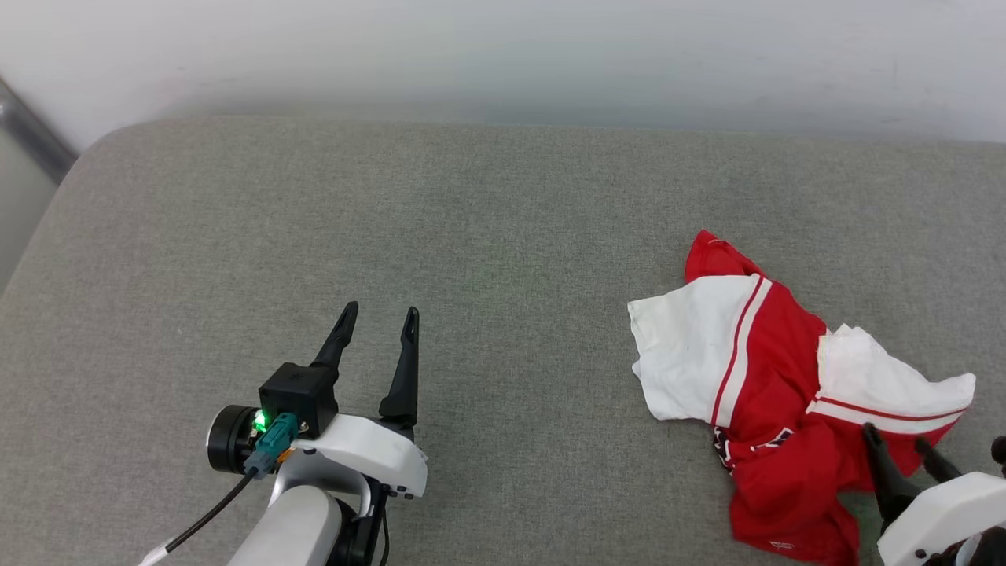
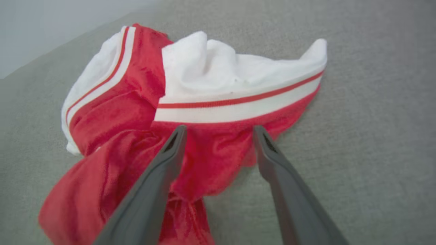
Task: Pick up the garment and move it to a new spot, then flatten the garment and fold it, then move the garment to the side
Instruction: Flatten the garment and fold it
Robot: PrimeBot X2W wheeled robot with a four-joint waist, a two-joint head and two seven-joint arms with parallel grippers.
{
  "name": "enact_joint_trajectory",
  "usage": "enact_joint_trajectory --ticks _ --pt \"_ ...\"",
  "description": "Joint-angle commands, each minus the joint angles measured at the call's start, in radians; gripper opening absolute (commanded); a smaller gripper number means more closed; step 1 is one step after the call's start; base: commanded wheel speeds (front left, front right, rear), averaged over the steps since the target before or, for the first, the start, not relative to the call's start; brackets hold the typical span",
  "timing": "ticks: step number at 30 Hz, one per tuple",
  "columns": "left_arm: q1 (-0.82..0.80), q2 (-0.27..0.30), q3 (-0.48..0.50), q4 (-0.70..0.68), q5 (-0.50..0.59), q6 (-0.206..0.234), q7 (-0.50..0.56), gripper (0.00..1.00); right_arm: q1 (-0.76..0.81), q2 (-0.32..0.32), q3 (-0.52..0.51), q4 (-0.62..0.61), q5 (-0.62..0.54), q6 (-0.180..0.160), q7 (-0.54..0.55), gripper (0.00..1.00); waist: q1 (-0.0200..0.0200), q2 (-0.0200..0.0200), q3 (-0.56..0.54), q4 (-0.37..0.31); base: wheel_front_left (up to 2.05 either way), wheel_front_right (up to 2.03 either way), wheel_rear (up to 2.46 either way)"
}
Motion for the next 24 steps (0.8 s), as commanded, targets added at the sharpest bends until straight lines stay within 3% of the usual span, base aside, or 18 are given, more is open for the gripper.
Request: enact_joint_trajectory --ticks 1,6,10,19,24 --pt "0.012 0.005 0.001 -0.001 -0.002 0.004 0.002 1.00 -0.014 0.006 0.004 -0.012 -0.015 0.000 -0.045 1.00 0.0000 0.0000 -0.007 0.001 0.00 0.00 0.00" --pt "0.028 0.010 0.004 0.000 -0.010 0.012 0.003 1.00 -0.006 0.012 0.006 -0.059 -0.102 0.000 -0.202 1.00 0.0000 0.0000 -0.031 0.006 0.00 0.00 0.00" --pt "0.047 0.020 0.006 -0.001 -0.016 0.019 0.008 1.00 0.015 0.015 0.025 -0.095 -0.175 0.000 -0.264 1.00 0.0000 0.0000 -0.055 0.001 0.00 0.00 0.00" --pt "0.064 0.039 -0.016 0.002 -0.008 0.029 0.066 1.00 0.080 0.018 0.096 -0.180 -0.242 0.000 -0.306 1.00 0.0000 0.0000 -0.106 -0.034 0.00 0.00 0.00" --pt "0.021 0.029 -0.056 0.008 -0.004 0.003 0.129 1.00 0.094 0.018 0.117 -0.206 -0.241 0.000 -0.301 1.00 0.0000 0.0000 -0.109 -0.058 0.00 0.00 0.00"
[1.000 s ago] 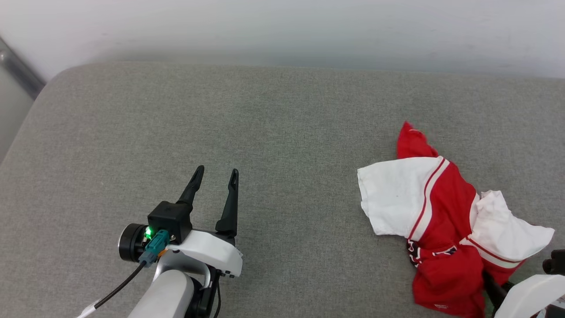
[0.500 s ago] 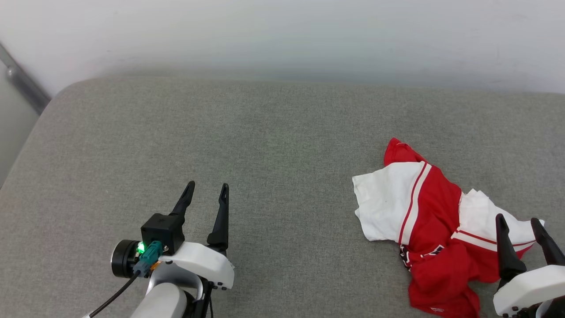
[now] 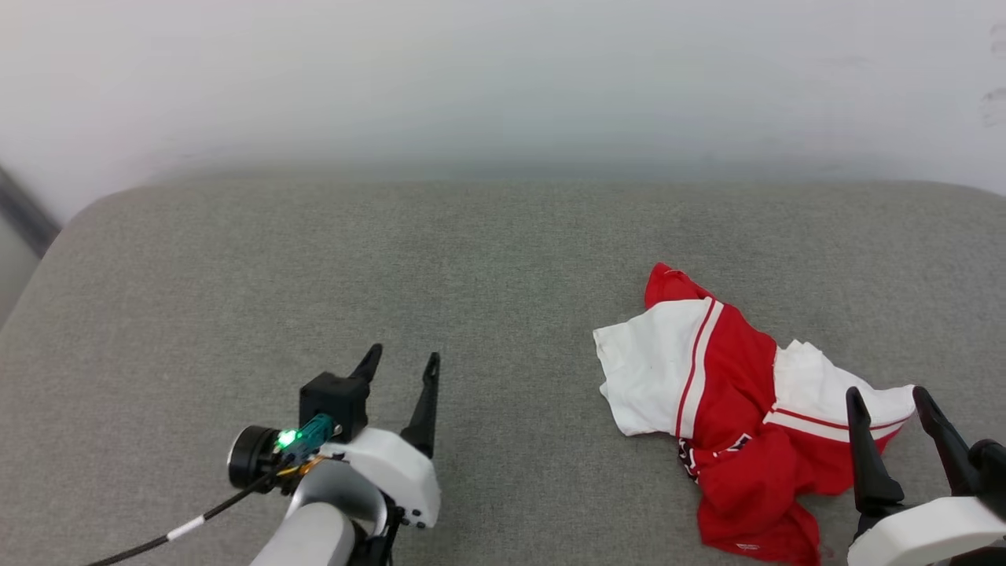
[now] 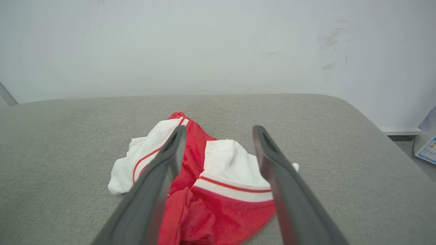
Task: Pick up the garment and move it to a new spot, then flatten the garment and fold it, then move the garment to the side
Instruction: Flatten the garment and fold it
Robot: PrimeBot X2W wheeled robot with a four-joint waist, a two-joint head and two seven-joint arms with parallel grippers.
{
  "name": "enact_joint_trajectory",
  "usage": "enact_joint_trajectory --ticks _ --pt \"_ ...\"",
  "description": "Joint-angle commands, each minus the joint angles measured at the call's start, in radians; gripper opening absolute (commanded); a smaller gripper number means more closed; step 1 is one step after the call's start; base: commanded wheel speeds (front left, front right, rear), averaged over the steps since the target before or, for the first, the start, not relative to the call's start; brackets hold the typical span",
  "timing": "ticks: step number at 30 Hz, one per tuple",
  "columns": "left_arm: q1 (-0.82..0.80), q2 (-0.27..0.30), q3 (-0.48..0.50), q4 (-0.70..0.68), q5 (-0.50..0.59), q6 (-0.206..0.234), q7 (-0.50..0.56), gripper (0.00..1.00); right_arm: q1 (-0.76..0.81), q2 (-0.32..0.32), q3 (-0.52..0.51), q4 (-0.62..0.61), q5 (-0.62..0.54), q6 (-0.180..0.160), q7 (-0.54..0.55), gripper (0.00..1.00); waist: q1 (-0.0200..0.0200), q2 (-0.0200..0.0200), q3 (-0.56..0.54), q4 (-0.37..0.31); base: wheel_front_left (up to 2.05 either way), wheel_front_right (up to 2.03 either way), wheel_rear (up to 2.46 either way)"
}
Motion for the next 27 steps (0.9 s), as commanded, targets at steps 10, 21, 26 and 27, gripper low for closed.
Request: enact_joint_trajectory --ticks 10,21,26,27 --pt "-0.221 -0.101 -0.097 0.075 0.002 -0.089 0.129 1.00 -0.045 0.002 0.045 -0.051 -0.008 0.000 -0.008 1.00 0.0001 0.0000 0.091 -0.082 0.00 0.00 0.00" --pt "-0.473 -0.151 -0.235 0.268 0.019 -0.244 0.331 1.00 -0.131 0.002 0.059 -0.070 -0.006 0.000 -0.024 1.00 0.0001 0.0000 0.252 -0.144 0.00 0.00 0.00" --pt "-0.546 -0.152 -0.332 0.361 0.010 -0.281 0.465 1.00 -0.143 0.002 0.060 -0.062 0.003 0.000 -0.031 1.00 0.0001 0.0000 0.281 -0.154 0.00 0.00 0.00" --pt "-0.560 -0.151 -0.355 0.381 0.006 -0.284 0.497 1.00 -0.144 0.002 0.063 -0.060 0.005 0.000 -0.034 1.00 0.0001 0.0000 0.286 -0.156 0.00 0.00 0.00"
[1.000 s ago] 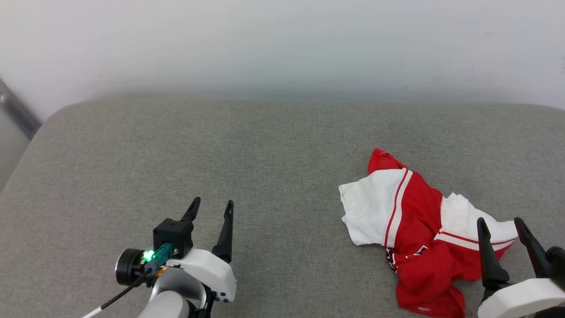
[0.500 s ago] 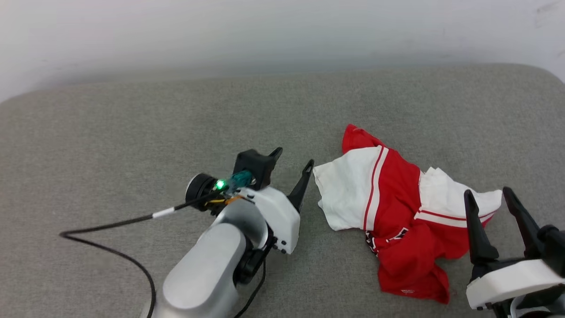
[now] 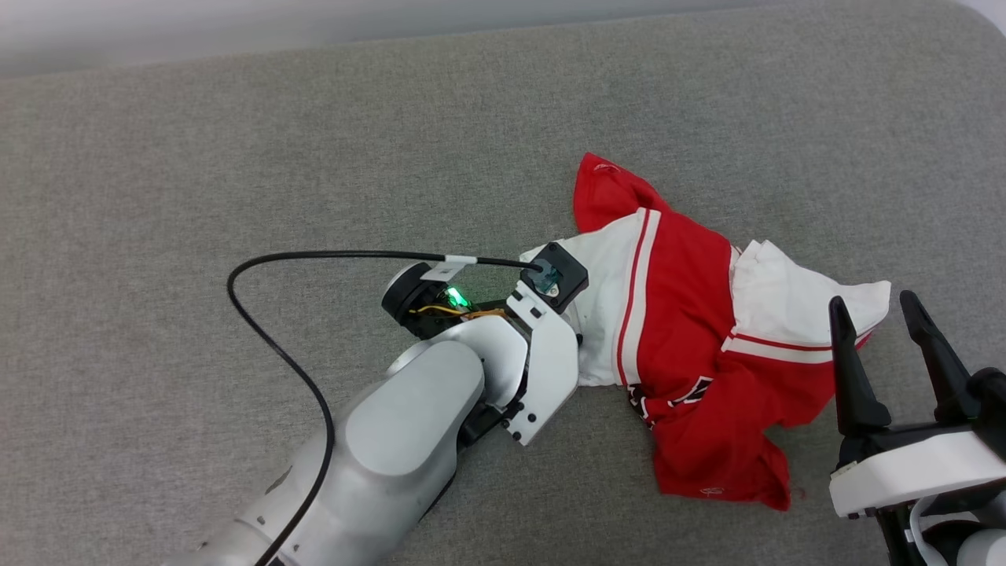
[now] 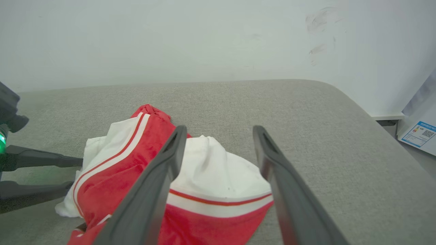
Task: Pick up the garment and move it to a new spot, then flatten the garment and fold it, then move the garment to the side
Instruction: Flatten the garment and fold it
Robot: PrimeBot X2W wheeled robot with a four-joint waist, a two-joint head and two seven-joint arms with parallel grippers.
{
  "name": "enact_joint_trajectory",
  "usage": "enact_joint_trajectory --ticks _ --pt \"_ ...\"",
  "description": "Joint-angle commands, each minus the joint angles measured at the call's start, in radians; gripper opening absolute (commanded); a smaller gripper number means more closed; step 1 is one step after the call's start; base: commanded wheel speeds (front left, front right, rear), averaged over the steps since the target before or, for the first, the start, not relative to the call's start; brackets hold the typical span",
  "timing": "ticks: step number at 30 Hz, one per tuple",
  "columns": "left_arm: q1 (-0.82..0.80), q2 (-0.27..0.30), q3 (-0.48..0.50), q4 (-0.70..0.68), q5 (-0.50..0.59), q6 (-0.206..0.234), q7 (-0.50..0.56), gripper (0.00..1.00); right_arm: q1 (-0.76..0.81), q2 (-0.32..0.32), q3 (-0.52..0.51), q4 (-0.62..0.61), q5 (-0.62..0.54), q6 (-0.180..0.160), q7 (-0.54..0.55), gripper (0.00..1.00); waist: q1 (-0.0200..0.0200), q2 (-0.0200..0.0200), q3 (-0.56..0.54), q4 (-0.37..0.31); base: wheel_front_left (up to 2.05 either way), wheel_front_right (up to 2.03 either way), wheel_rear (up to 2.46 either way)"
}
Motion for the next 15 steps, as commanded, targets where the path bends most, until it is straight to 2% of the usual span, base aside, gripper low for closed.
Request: enact_joint_trajectory --ticks 1,4,5,6,7,10,15 --pt "-0.016 0.005 -0.024 0.017 -0.003 -0.004 0.032 1.00 -0.011 0.002 0.003 0.001 0.003 0.000 -0.008 1.00 -0.0001 0.0000 0.009 -0.007 0.00 0.00 0.00" --pt "-0.017 0.018 -0.129 0.072 -0.030 -0.006 0.147 1.00 -0.020 0.002 0.014 0.003 0.014 0.000 -0.017 1.00 -0.0001 0.0000 0.016 -0.018 0.00 0.00 0.00" --pt "-0.020 0.023 -0.165 0.072 -0.047 -0.008 0.170 0.78 -0.022 0.002 0.017 0.004 0.013 0.000 -0.019 1.00 -0.0001 0.0000 0.019 -0.022 0.00 0.00 0.00" --pt "-0.016 0.023 -0.206 0.071 -0.074 -0.010 0.202 0.35 -0.024 0.002 0.019 0.005 0.015 0.000 -0.021 1.00 -0.0001 0.0000 0.020 -0.024 0.00 0.00 0.00" --pt "-0.014 0.027 -0.246 0.066 -0.100 -0.012 0.230 0.00 -0.026 0.002 0.021 0.007 0.018 0.000 -0.024 1.00 -0.0001 0.0000 0.020 -0.027 0.00 0.00 0.00" --pt "-0.050 0.058 -0.311 0.050 -0.141 -0.011 0.246 0.00 -0.029 0.002 0.025 0.007 0.024 0.000 -0.035 1.00 -0.0001 0.0000 0.023 -0.032 0.00 0.00 0.00" --pt "-0.121 0.082 -0.276 0.043 -0.127 0.011 0.103 0.00 -0.017 0.002 0.019 0.014 0.033 0.000 -0.045 1.00 -0.0001 0.0000 0.006 -0.021 0.00 0.00 0.00"
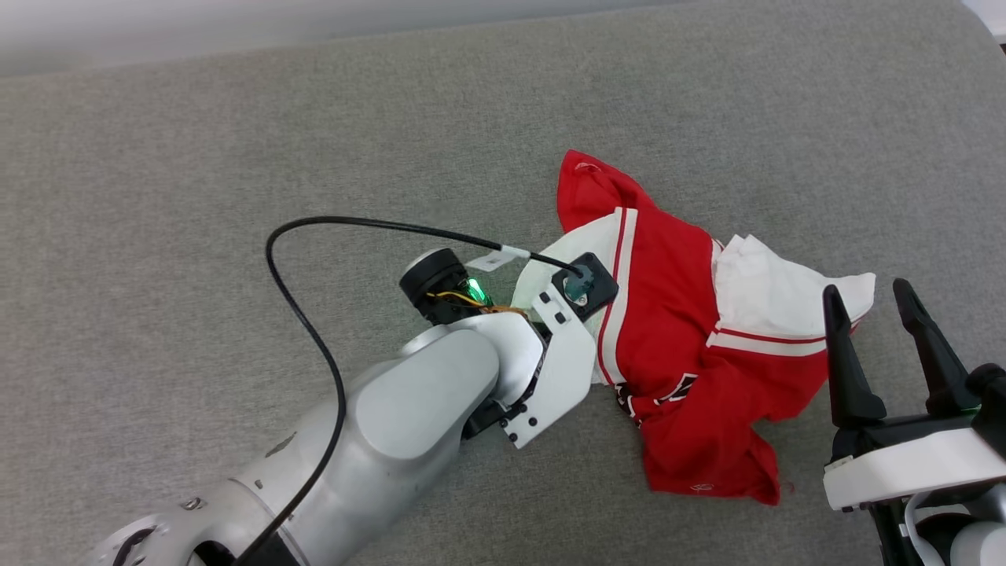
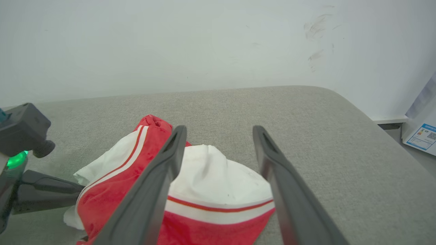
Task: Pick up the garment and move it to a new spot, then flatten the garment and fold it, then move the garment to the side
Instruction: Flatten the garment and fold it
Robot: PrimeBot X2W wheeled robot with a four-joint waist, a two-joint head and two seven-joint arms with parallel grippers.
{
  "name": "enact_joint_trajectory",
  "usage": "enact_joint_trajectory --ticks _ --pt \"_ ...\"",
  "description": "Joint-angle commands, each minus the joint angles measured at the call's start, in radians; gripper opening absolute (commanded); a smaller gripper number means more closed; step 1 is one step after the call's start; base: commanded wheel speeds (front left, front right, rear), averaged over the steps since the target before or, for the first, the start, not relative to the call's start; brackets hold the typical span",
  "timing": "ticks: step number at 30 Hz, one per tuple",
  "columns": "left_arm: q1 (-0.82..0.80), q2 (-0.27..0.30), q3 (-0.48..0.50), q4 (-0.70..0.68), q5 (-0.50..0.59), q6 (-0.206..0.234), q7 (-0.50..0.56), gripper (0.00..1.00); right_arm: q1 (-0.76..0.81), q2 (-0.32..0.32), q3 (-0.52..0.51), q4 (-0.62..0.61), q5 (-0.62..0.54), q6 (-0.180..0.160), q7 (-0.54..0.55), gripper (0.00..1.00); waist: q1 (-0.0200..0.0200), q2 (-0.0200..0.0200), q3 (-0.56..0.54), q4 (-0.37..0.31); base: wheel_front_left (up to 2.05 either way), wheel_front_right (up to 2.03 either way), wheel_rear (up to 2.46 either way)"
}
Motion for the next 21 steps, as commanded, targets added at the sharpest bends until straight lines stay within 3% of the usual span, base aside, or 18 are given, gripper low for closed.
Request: enact_joint_trajectory --ticks 1,6,9,14,21 --pt "0.010 0.028 0.004 0.023 0.010 0.016 -0.013 0.00 0.009 0.001 -0.005 0.003 0.004 0.000 -0.003 1.00 -0.0001 0.0000 -0.014 0.012 0.00 0.00 0.00" --pt "-0.004 0.040 0.033 -0.048 0.029 0.059 -0.123 0.00 0.029 0.001 -0.021 0.002 0.012 0.000 0.003 1.00 -0.0001 0.0000 -0.056 0.063 0.00 0.00 0.00" --pt "0.022 0.075 0.064 -0.113 0.023 0.100 -0.176 0.00 0.036 0.001 -0.032 -0.003 0.012 0.000 0.006 1.00 -0.0001 0.0000 -0.085 0.097 0.00 0.00 0.00" --pt "0.111 0.169 0.141 -0.269 -0.010 0.204 -0.241 0.00 0.056 0.001 -0.039 -0.014 0.015 0.000 0.019 1.00 -0.0001 0.0000 -0.127 0.148 0.00 0.00 0.00" --pt "0.347 0.347 0.244 -0.498 -0.087 0.371 -0.262 0.00 0.079 0.001 -0.052 -0.033 0.024 0.000 0.033 1.00 -0.0001 0.0000 -0.158 0.200 0.00 0.00 0.00"
